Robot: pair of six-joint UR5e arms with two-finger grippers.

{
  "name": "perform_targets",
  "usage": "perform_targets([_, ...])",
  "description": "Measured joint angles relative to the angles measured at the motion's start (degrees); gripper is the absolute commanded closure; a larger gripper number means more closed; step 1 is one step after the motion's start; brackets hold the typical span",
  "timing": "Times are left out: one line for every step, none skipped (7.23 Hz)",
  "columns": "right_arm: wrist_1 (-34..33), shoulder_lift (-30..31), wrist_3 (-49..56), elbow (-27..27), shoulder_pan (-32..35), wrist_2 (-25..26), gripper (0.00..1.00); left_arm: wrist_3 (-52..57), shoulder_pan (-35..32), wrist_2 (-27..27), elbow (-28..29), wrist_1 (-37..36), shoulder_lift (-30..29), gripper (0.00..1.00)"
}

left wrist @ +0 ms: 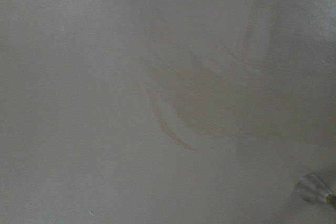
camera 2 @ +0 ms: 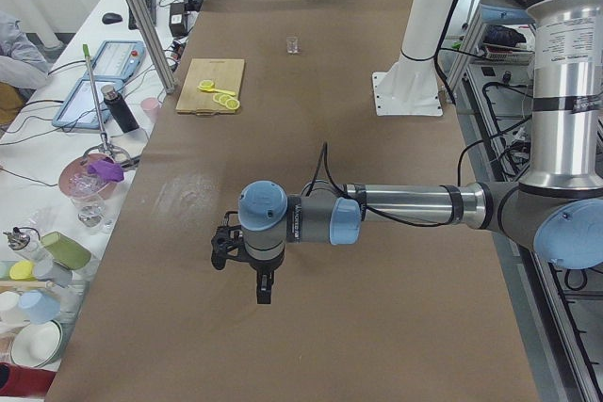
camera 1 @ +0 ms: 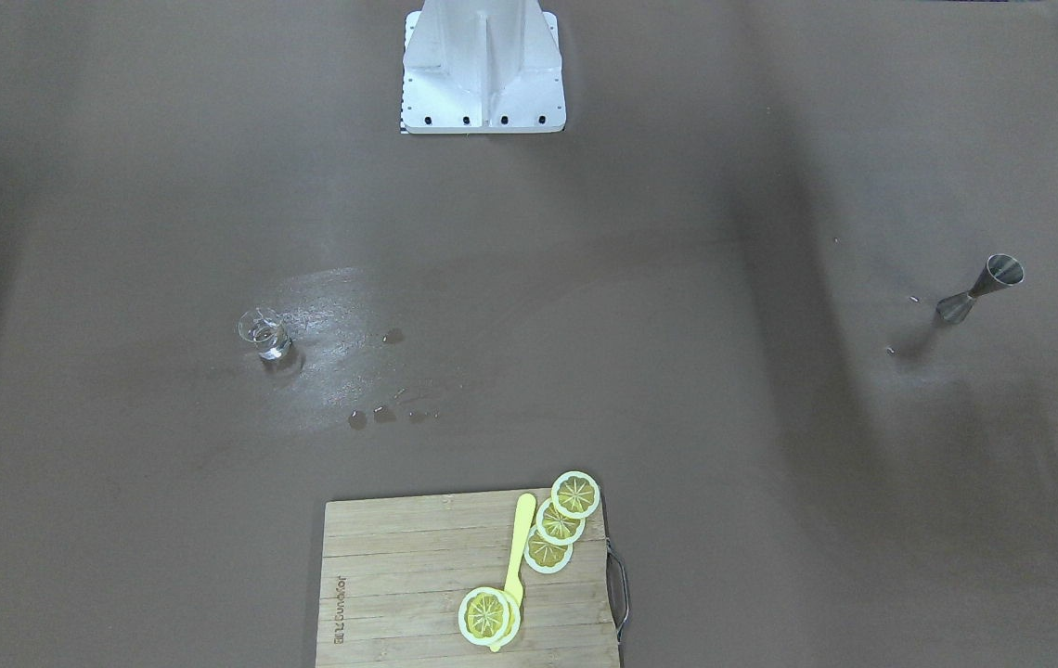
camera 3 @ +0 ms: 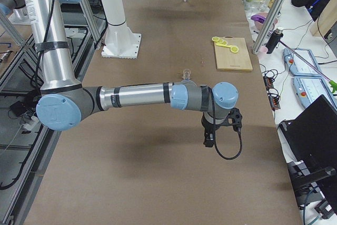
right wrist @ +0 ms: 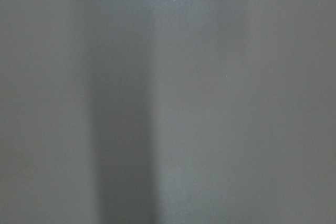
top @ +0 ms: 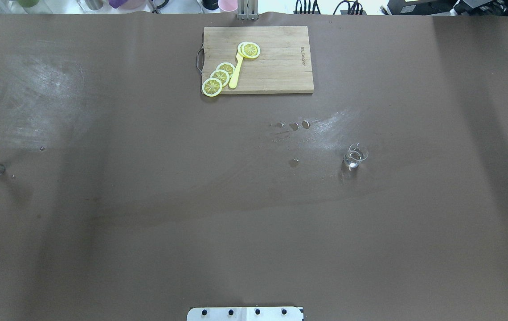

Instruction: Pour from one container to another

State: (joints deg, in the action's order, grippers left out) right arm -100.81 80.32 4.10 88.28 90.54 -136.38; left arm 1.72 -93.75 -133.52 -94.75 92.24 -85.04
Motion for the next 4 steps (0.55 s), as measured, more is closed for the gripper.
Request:
perform_targets([-0.11,0.02,0.02,0.00,-0.12,-0.02,0.00,1.05,-0.08,-0.17,-0.14,0.01,0.51,0.02])
perform_targets([-0.29,0.04,0.01,0.08,-0.15,-0.12,0.00,1.30,-0.07,-0.20,-0.10,-0.05,0.72,0.02])
perform_targets([-0.47,0.10,-0.07,0.12,-0.17,-0.17,0.00,1.42,-0.07,-0.18,0.03,-0.26,0.82,0.02])
perform_targets([-0.61,0.14,-0.27,0.01,-0.18,-0.17,0.00,1.56,-0.08,-0.17,0.20,-0.51,1.02,0.02])
